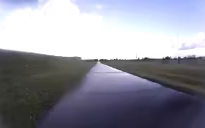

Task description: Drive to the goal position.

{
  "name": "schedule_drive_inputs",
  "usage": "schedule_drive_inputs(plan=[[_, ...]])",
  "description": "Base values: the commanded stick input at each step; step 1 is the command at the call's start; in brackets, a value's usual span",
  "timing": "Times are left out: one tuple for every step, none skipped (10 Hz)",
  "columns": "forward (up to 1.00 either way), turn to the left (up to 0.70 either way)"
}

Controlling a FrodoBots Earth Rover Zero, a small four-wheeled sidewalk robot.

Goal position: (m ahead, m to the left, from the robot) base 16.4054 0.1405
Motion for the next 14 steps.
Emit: schedule_drive_inputs(plan=[[0.45,0.00],[0.45,0.00],[0.45,0.00],[0.45,0.00],[0.45,0.00],[0.45,0.00],[0.45,0.00],[0.45,0.00],[0.45,0.00],[0.45,0.00],[0.45,0.00],[0.45,0.00],[0.45,0.00],[0.45,0.00]])
